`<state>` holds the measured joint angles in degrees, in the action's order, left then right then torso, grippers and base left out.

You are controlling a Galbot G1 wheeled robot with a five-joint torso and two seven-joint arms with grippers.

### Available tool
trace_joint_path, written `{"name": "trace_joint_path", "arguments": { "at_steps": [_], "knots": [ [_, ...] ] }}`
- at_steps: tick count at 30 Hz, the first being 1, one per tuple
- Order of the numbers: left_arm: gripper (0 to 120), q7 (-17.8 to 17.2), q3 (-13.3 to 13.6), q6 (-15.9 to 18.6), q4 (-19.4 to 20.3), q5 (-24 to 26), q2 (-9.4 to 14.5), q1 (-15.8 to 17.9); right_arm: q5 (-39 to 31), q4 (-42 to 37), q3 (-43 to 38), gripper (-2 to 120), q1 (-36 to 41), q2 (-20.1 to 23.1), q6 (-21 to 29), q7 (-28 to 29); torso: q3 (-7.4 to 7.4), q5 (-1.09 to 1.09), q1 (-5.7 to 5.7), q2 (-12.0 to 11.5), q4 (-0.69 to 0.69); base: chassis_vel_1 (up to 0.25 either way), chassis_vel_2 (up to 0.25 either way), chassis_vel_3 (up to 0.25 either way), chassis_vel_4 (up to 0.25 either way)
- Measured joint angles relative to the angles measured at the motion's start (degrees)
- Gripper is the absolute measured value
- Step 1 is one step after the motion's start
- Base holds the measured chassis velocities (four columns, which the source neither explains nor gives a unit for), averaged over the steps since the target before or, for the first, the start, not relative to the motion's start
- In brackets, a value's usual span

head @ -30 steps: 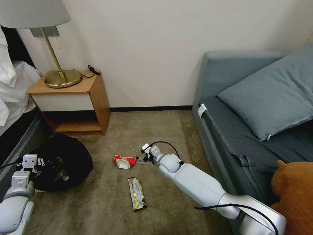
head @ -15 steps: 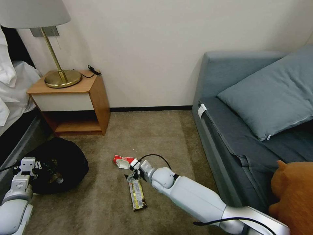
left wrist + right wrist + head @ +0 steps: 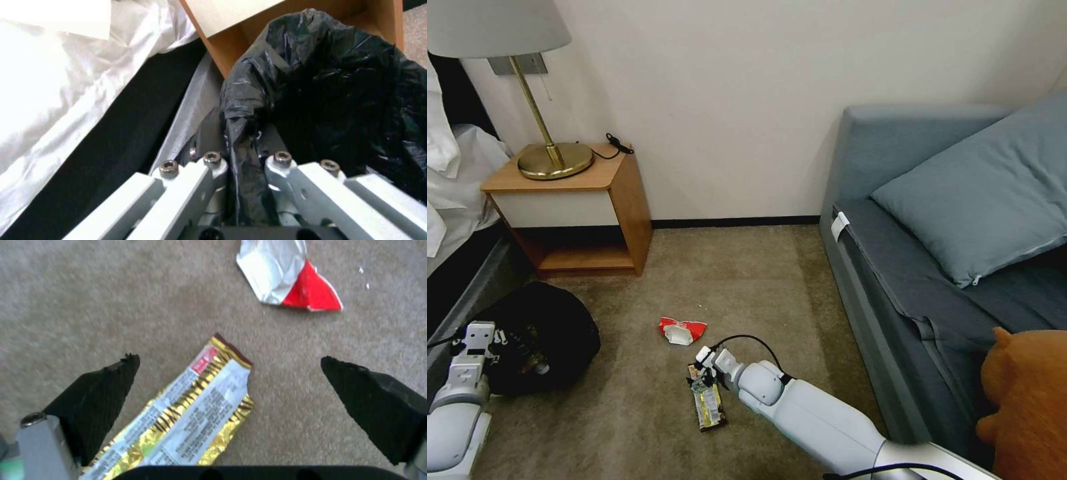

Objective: Pick up the trash bin, then pick up the garbage on the floor and place it into the trash bin.

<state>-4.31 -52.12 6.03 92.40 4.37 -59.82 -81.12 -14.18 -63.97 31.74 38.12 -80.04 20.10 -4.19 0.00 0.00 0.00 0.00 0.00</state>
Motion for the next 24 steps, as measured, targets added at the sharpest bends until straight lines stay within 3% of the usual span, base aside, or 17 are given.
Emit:
{"name": "trace_joint_path", "arguments": {
  "at_steps": [24],
  "knots": [
    [4, 0.02, -0.58, -0.69, 2.50, 0.34, 0.10, -1.89, 5.57, 7.08, -1.32, 100, 3.53, -2.97, -3.47, -0.15, 0.00, 0.00, 0.00, 0.00, 0.00, 0.000, 0.000, 0.000, 0.000]
  ]
}}
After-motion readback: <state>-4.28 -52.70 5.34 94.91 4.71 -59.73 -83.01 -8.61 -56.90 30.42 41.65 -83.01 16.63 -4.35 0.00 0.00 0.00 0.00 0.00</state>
